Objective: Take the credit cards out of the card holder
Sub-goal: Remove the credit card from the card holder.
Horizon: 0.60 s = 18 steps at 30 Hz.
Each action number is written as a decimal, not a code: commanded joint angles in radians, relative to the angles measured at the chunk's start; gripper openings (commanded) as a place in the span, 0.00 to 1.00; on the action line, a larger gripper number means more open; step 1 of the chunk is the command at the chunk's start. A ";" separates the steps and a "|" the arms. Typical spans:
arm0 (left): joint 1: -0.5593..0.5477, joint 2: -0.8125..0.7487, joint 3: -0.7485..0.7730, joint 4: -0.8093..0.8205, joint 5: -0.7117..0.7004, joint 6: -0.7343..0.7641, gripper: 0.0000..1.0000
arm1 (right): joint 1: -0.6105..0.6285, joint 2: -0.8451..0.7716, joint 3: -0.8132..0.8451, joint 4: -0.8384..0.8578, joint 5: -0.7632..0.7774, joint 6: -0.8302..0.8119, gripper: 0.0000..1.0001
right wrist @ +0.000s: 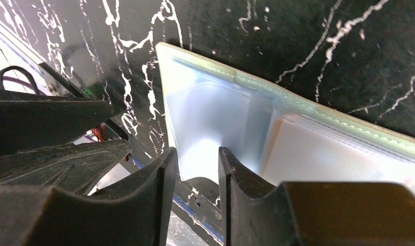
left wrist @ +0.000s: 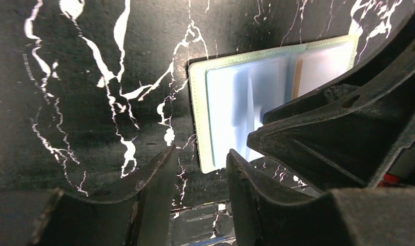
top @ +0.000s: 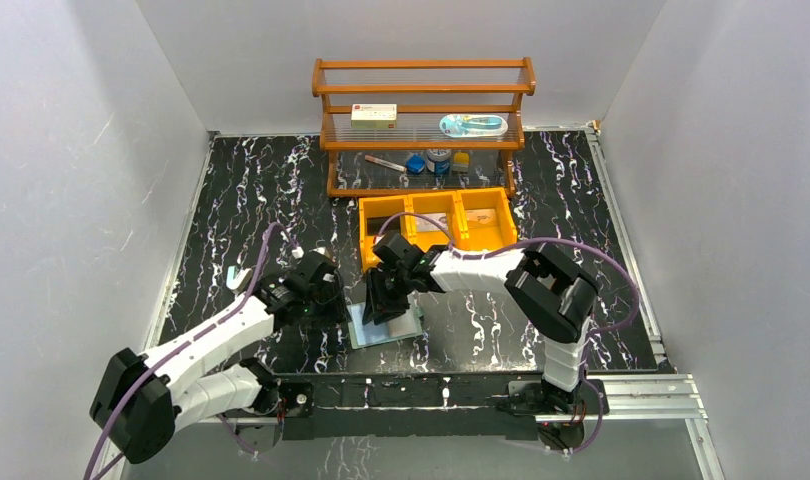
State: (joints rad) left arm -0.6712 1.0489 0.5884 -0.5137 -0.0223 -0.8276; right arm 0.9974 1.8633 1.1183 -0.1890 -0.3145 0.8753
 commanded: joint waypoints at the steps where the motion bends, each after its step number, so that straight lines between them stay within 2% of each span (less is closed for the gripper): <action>1: 0.002 -0.060 0.043 -0.081 -0.088 -0.023 0.41 | 0.004 -0.061 0.060 -0.016 -0.008 -0.051 0.46; 6: 0.002 -0.052 0.047 -0.024 -0.034 -0.001 0.46 | 0.001 -0.209 0.031 -0.073 0.133 -0.060 0.60; 12: 0.002 -0.027 0.071 -0.004 -0.017 0.018 0.53 | -0.045 -0.320 -0.078 -0.122 0.248 -0.029 0.60; 18: 0.002 0.029 0.049 0.063 0.080 0.043 0.54 | -0.085 -0.327 -0.146 -0.128 0.211 0.015 0.55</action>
State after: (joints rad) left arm -0.6712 1.0412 0.6239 -0.4892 -0.0170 -0.8112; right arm 0.9249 1.5288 1.0012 -0.2794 -0.1131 0.8635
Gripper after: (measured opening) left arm 0.538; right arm 0.563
